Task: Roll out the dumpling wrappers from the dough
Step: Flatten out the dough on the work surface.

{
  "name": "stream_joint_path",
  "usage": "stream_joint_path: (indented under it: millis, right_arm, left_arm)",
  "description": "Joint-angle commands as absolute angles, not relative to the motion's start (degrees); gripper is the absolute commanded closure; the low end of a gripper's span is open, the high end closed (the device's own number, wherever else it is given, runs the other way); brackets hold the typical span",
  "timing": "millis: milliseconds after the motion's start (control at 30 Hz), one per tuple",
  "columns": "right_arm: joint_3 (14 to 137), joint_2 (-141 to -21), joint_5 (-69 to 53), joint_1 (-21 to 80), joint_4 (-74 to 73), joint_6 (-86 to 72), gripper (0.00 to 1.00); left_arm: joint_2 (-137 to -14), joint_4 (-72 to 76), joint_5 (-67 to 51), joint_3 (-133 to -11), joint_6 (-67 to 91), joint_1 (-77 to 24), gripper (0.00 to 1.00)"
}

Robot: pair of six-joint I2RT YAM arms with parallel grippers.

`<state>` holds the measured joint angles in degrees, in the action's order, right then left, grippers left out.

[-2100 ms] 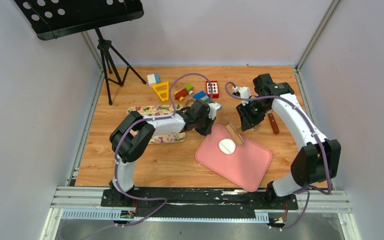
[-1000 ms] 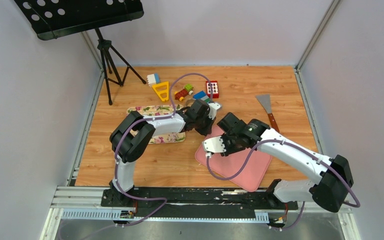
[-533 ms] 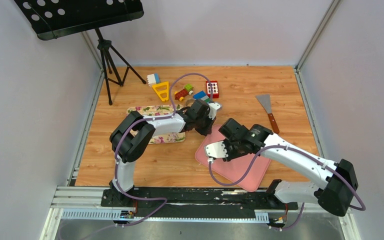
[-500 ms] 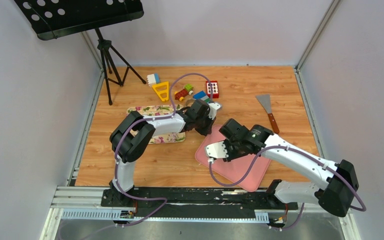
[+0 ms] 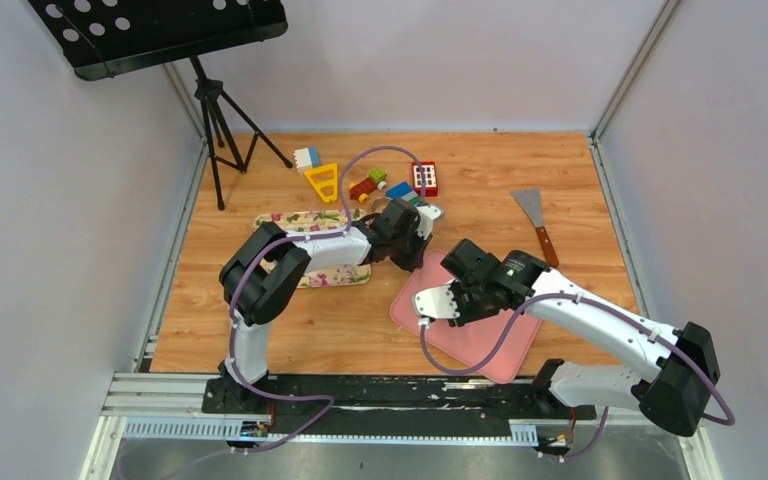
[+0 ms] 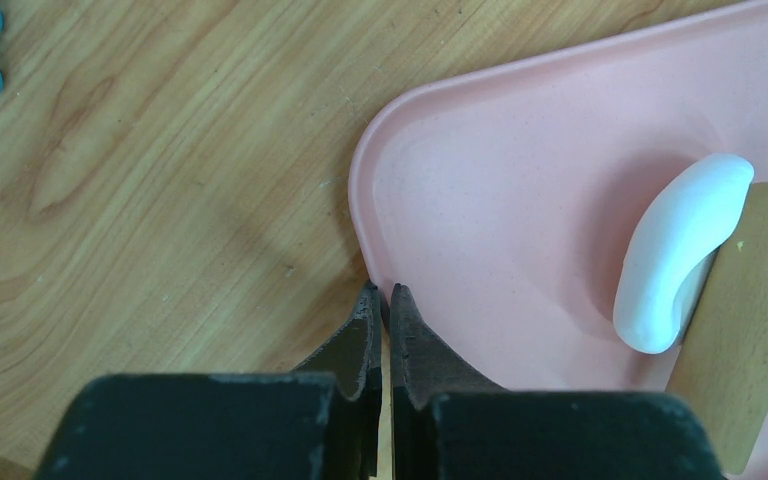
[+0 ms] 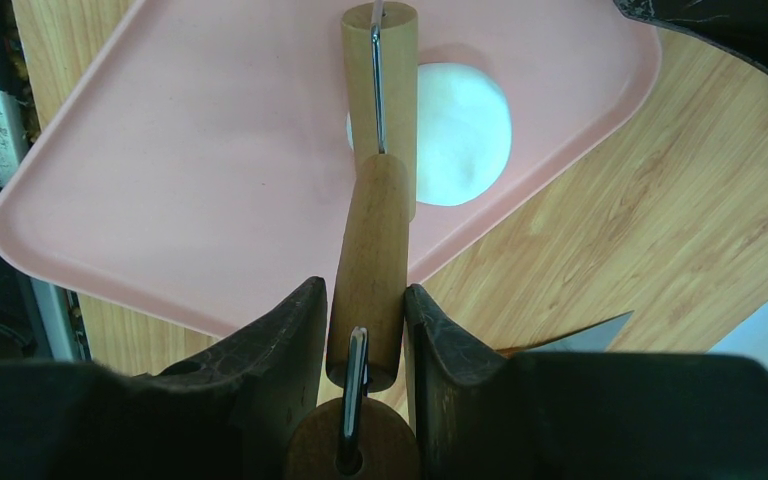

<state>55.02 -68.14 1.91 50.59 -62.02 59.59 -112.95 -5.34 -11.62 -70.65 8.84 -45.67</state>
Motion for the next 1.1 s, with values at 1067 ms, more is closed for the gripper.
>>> stream_joint_path:
  millis: [1067]
  right_arm:
    - [62.42,-74.95,7.07,46.87,-62.23,58.5,1.0]
  left_arm:
    - [-114.87,-8.46,-11.88,-70.67,5.36,-46.11,1.0]
